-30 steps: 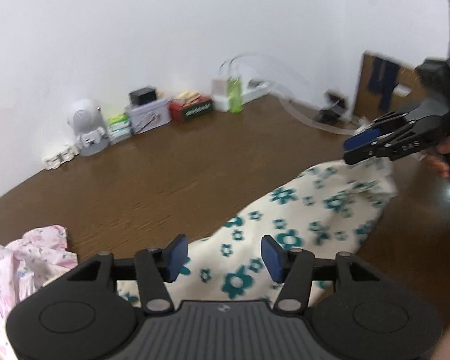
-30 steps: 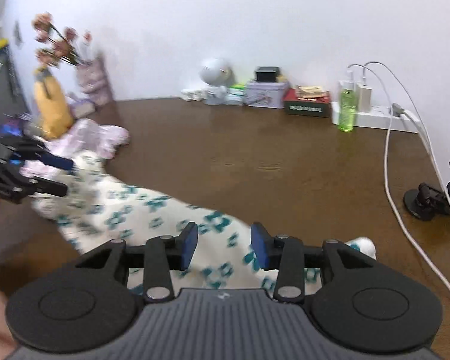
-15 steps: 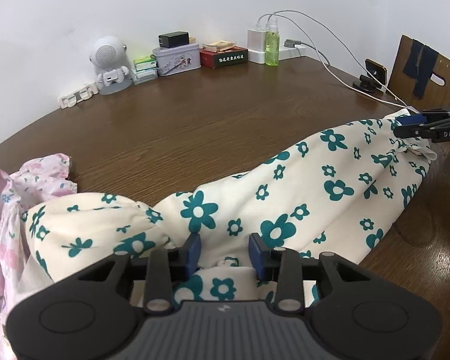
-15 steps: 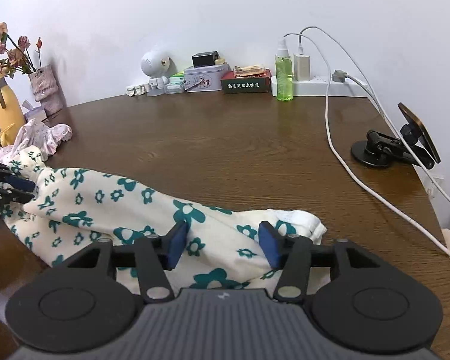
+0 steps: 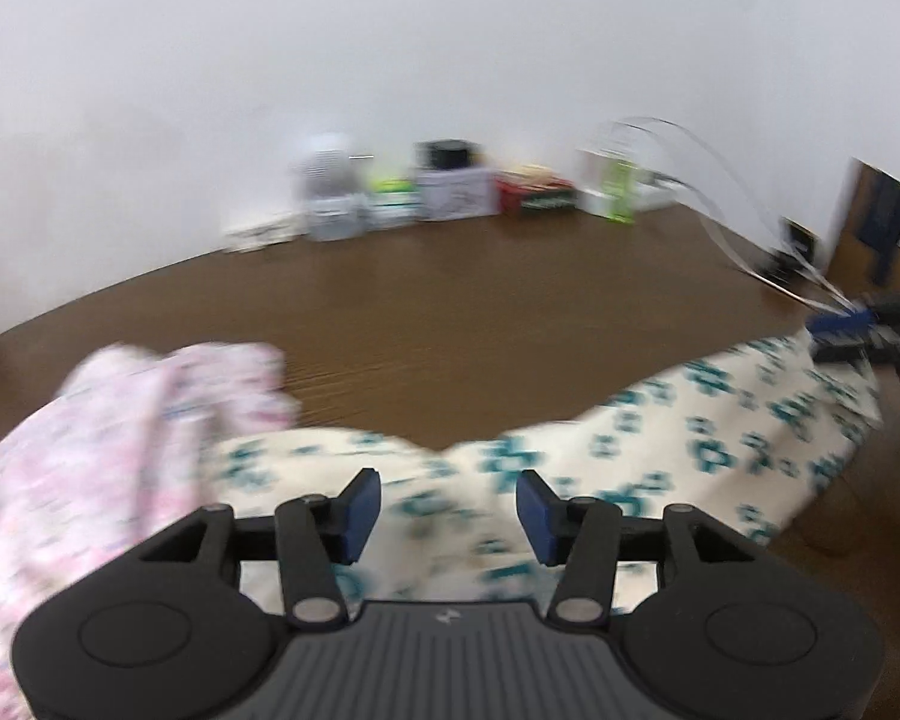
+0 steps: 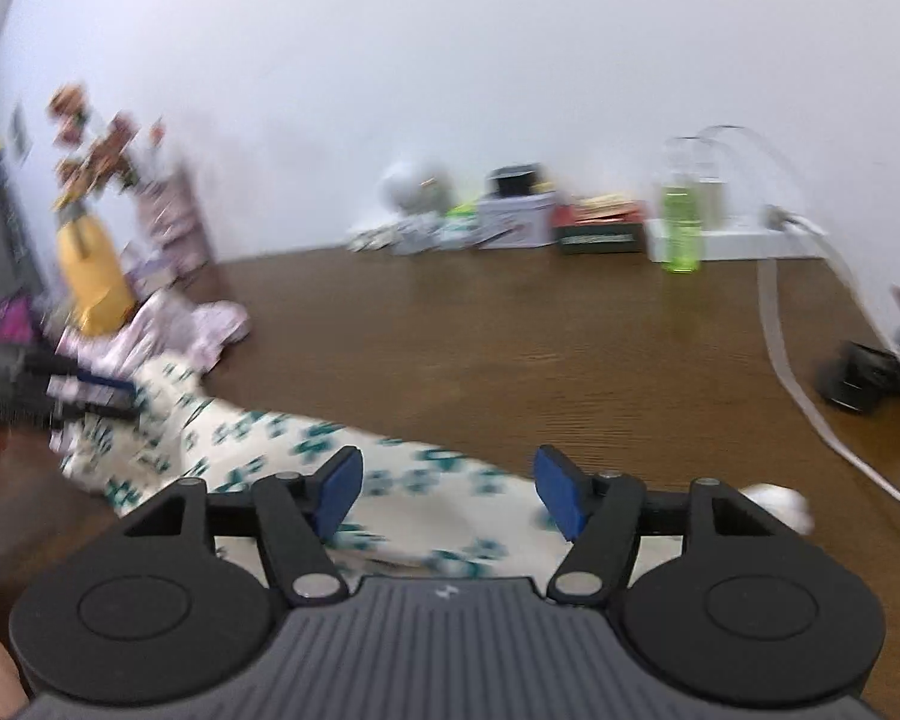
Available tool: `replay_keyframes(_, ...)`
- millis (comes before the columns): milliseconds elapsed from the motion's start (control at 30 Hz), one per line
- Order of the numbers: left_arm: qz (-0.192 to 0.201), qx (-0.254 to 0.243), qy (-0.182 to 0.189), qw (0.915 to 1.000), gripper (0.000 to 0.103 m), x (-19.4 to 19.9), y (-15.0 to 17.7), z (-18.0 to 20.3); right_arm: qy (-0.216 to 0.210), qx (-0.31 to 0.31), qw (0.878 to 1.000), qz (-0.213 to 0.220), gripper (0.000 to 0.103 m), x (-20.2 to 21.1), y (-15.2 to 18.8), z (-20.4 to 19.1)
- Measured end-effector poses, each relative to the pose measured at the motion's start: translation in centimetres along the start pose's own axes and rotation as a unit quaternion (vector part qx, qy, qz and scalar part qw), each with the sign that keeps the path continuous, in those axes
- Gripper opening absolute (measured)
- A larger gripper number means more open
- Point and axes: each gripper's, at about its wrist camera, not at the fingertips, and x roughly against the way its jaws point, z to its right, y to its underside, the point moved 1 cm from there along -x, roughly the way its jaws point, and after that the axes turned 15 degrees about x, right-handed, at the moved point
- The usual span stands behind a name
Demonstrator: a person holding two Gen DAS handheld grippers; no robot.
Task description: Fold clothes
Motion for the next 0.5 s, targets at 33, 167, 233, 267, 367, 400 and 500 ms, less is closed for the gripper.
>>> replay_keyframes(33,0.001,0.016,-0.01,0.9998,0.049,0.3,-0.1,-0.8,-0.006,0.01,1.0,-0.003,0.065,-0.7,-0.2,-0.8)
replay_keyframes(167,-0.012,0.076,-0.033,0.9964,0.049,1.0,-0.2,-4.2,-0.032,0.049,0.998,-0.015,0.065,-3.4,-1.1,-4.2)
replay_keyframes(233,-0.022,0.093,-0.029,0.9951,0.049,0.8,-0.2,-5.2,-0.043,0.068,0.997,-0.021,0.064,-4.6,-1.5,-5.8)
replay_keyframes(267,-0.028,0.099,-0.025,0.9944,0.049,0.5,-0.3,-5.5,-0.044,0.077,0.996,-0.025,0.064,-5.1,-1.6,-6.4)
replay_keyframes(367,-0.044,0.117,-0.006,0.9922,0.049,-0.3,-0.3,-6.5,-0.041,0.095,0.994,-0.038,0.064,-6.2,-1.8,-7.8)
replay_keyframes(400,-0.05,0.121,0.005,0.9914,0.049,-0.5,-0.2,-6.7,-0.043,0.094,0.994,-0.039,0.064,-6.3,-1.9,-8.1)
replay_keyframes(500,-0.059,0.126,0.042,0.9894,0.048,-1.4,-0.4,-6.6,-0.072,0.105,0.991,-0.027,0.064,-6.1,-2.4,-9.4)
